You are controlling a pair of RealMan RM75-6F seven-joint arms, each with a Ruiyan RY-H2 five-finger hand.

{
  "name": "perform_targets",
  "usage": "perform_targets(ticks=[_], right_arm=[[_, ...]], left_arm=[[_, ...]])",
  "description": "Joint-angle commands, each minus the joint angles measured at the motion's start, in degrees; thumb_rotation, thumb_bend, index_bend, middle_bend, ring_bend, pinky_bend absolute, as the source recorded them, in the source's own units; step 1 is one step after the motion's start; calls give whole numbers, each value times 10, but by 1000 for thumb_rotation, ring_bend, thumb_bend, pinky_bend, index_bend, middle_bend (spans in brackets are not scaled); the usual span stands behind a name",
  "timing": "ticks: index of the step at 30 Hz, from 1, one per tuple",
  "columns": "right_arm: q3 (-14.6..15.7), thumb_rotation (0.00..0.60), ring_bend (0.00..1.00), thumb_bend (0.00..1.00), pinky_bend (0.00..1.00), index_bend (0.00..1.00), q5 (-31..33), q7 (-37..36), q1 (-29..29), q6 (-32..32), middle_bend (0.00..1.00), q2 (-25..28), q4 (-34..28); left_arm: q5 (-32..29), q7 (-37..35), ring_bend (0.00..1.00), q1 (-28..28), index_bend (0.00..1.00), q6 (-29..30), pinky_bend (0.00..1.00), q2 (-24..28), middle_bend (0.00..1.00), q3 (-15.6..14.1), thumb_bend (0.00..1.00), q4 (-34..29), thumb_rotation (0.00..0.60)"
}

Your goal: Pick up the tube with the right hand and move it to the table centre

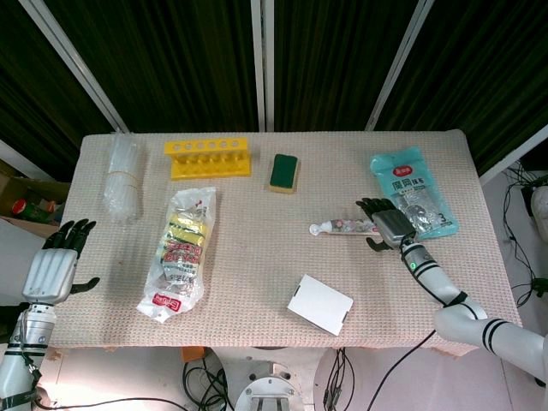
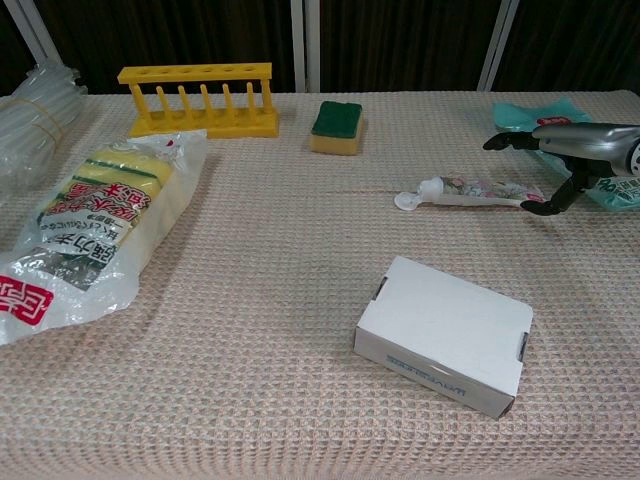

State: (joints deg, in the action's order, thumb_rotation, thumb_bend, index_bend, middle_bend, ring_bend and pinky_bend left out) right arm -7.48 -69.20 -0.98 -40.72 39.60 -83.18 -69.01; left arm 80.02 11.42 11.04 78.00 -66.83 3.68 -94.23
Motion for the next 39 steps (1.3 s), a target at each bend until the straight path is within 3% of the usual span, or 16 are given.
perform_targets(ticks=[1,13,20,32,39], right_arm=[[1,600,0,378,14,0,2,2,2,4,51,1,-3],[7,600,1,355,28,20,6,38,5,24,66,-20,14],[2,600,112,327,221,141,15,69,5,47,189,-51,33],[-9,600,235,327,346,291,35,97,7,63,299,-70,44],[-10,600,242,322,351,298,49,115,3,53,307,-71,38]], left_arm=[[1,-3,70,-1,90,1,205,0,90,-1,0,2,600],[12,-13,70,2,98,4,205,-8,90,-1,0,14,600],[8,-13,71,4,99,-2,205,-9,90,-2,0,17,600],[9,-21,70,2,99,3,205,-5,90,-2,0,18,600],[10,-24,70,0,101,8,206,-3,91,-2,0,19,600]])
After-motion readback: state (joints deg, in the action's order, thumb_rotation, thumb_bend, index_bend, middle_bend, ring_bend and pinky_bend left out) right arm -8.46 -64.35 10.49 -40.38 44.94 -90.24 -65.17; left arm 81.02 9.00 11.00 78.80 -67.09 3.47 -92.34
